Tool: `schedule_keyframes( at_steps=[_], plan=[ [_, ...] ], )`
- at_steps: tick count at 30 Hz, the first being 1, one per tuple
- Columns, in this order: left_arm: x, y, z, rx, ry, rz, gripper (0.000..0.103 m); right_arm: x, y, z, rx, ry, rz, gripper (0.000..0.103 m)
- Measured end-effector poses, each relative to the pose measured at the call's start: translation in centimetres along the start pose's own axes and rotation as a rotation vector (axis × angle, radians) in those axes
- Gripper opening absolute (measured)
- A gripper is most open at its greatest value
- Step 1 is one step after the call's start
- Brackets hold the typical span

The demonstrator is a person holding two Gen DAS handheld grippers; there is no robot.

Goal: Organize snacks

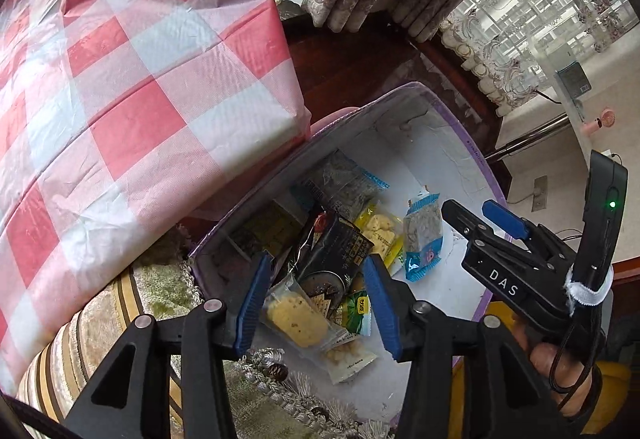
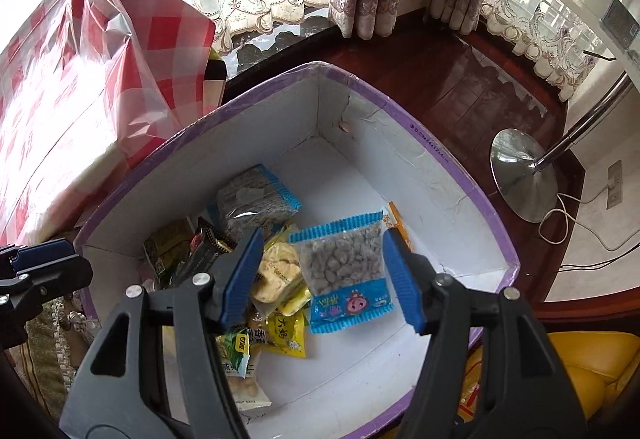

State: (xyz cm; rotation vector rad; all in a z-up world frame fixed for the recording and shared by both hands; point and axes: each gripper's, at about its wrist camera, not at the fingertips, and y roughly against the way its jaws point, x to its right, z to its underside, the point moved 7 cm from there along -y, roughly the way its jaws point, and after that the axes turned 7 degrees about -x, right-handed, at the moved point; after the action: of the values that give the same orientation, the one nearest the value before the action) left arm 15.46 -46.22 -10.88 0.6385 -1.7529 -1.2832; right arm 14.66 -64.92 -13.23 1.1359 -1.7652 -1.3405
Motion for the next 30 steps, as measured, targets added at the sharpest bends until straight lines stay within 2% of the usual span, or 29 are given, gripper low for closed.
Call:
schedule_keyframes(
  at_steps=[7, 12, 16, 22, 25, 29, 30],
  plan=[
    [-1.0, 1.1, 2.4, -0.008, 0.084, 0.094, 0.057, -0.9, 2.3, 0.7, 0.020, 0.022, 0.020, 0.070],
    [-1.0, 3.2, 4.8, 0.067, 0.109, 0.114, 0.063, -1.5, 4.7, 1.4, 0.046, 0.027, 0.034, 0.071],
    [-1.3, 5.1, 6.4, 0.157, 0.136, 0.151, 0.065, -1.9, 6.8, 2.8, 0.069, 0.018, 0.049, 0.071],
    [-1.3, 6.2, 7.9, 0.202, 0.124, 0.140, 0.066, -1.4, 9.3, 5.5, 0.082, -0.016, 0.063, 0.071],
    [-1.2, 5.8, 8.1, 0.199, 0.125, 0.118, 0.066, -1.1, 10.2, 6.8, 0.084, -0.030, 0.069, 0.071],
    [-1.2, 5.8, 8.5, 0.202, 0.121, 0.104, 0.068, -0.5, 10.4, 7.1, 0.088, -0.041, 0.093, 0.071],
    [-1.1, 5.8, 8.4, 0.201, 0.118, 0.110, 0.071, -0.5, 10.4, 6.9, 0.091, -0.047, 0.092, 0.071]
  ],
)
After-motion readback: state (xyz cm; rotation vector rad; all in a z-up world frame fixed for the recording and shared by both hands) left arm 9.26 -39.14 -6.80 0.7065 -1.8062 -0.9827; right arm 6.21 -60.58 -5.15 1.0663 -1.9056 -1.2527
